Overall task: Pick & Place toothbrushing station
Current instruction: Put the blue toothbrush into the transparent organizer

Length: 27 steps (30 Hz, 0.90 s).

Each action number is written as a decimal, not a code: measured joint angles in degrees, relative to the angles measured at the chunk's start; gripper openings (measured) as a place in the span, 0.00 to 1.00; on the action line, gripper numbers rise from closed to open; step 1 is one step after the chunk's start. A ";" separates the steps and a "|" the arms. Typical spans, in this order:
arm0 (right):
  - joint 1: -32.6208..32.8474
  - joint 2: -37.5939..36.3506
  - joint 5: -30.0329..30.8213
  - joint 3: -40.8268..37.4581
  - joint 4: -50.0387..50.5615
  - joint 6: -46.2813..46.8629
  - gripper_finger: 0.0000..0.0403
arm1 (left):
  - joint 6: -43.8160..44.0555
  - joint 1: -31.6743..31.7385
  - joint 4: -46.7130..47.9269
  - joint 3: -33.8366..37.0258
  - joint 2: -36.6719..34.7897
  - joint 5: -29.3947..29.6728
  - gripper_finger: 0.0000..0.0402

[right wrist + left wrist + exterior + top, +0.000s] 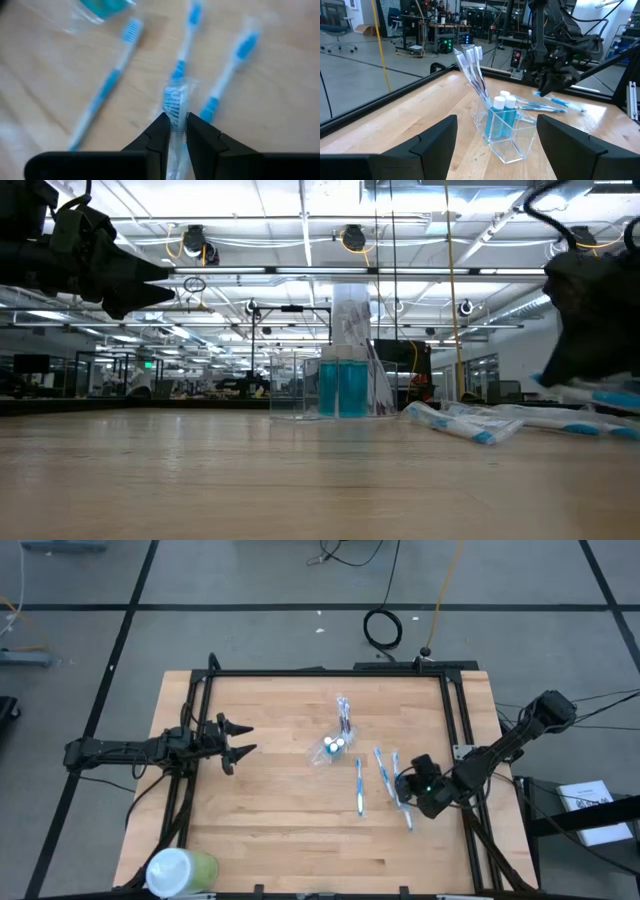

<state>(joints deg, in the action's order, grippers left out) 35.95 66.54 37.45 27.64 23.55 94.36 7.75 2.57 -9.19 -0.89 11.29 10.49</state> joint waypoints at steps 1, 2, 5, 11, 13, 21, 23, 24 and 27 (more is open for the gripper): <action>0.01 -0.21 0.76 0.00 -1.28 -1.42 0.12 | 0.00 0.00 0.02 0.00 0.02 -0.01 0.70; 0.01 -0.32 1.67 0.00 -2.79 -2.85 0.12 | 0.00 0.00 0.00 0.00 0.00 -0.01 0.70; -0.01 -0.35 4.24 0.00 -8.12 -8.27 0.12 | 0.00 0.01 0.04 0.00 0.02 0.01 0.70; -0.58 -0.37 8.24 0.04 -20.73 -22.49 0.12 | 0.00 0.00 -0.02 0.00 0.00 0.01 0.70; -1.28 -0.37 9.13 0.04 -25.02 -27.82 0.12 | 0.00 0.02 0.00 0.00 0.02 0.01 0.70; -5.47 -0.17 9.08 0.07 -40.12 -51.27 0.12 | 0.00 0.00 0.00 0.00 0.00 0.01 0.70; -6.66 0.07 9.07 0.07 -43.46 -56.70 0.12 | 0.00 0.02 0.00 0.00 0.02 0.01 0.70; -7.23 0.27 9.09 0.07 -45.13 -59.19 0.12 | 0.00 0.00 0.00 0.00 0.02 0.01 0.70; -9.11 1.07 9.07 0.09 -49.68 -65.65 0.12 | 0.00 0.01 0.00 0.00 0.00 0.01 0.70</action>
<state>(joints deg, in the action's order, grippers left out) 26.84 67.61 46.52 27.73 -26.13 28.71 7.75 2.58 -9.19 -0.89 11.29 10.50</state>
